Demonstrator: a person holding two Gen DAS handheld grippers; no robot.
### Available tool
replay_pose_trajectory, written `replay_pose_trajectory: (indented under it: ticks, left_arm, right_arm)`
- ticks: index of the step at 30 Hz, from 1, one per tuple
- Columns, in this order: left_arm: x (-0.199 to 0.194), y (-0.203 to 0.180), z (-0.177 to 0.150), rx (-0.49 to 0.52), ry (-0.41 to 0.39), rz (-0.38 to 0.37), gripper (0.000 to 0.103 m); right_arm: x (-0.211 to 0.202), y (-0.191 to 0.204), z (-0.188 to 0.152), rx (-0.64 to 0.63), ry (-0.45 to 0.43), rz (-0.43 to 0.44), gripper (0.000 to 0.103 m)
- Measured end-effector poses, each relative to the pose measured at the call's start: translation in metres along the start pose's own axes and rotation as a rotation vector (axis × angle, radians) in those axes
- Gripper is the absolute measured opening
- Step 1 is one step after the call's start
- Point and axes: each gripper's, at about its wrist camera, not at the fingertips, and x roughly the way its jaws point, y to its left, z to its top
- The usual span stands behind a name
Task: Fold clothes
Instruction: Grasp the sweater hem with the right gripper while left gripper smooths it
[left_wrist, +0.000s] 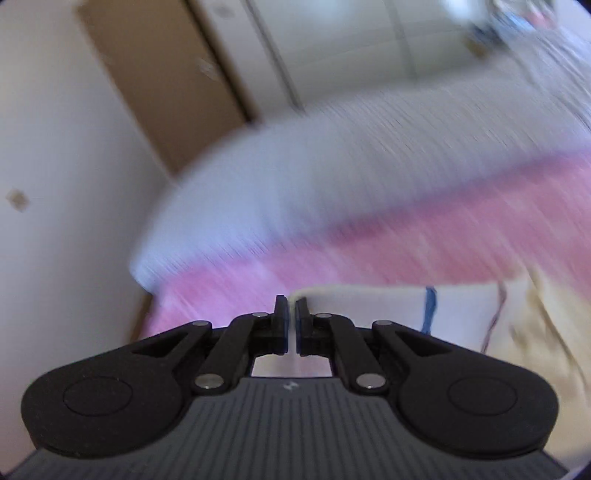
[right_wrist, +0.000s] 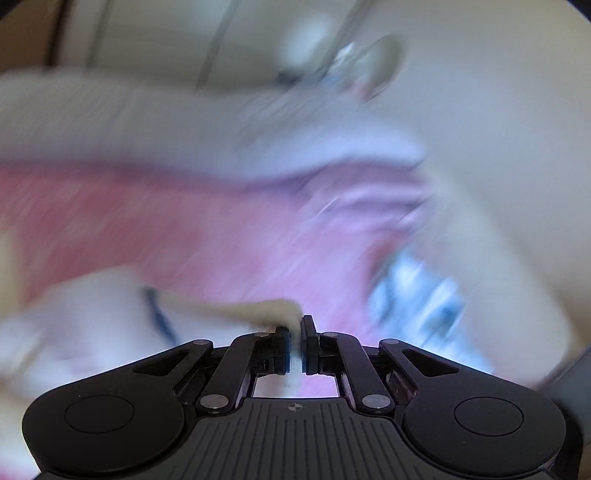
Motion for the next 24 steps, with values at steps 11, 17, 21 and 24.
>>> replay_pose_trajectory:
  ticks: [11, 17, 21, 24]
  left_arm:
    - [0.026, -0.021, -0.091, -0.179, 0.297, -0.185, 0.041]
    - [0.023, -0.056, -0.162, -0.34, 0.452, -0.34, 0.041]
    - [0.029, -0.064, -0.196, -0.566, 0.49, -0.396, 0.042]
    - [0.038, -0.066, -0.214, -0.739, 0.505, -0.427, 0.045]
  right_arm:
    - [0.046, -0.001, -0.072, 0.316, 0.361, 0.313, 0.067]
    - [0.035, 0.027, -0.155, 0.54, 0.516, 0.488, 0.067]
    - [0.02, 0.057, -0.2, 0.668, 0.558, 0.555, 0.067]
    - [0.008, 0.078, -0.233, 0.764, 0.589, 0.605, 0.067]
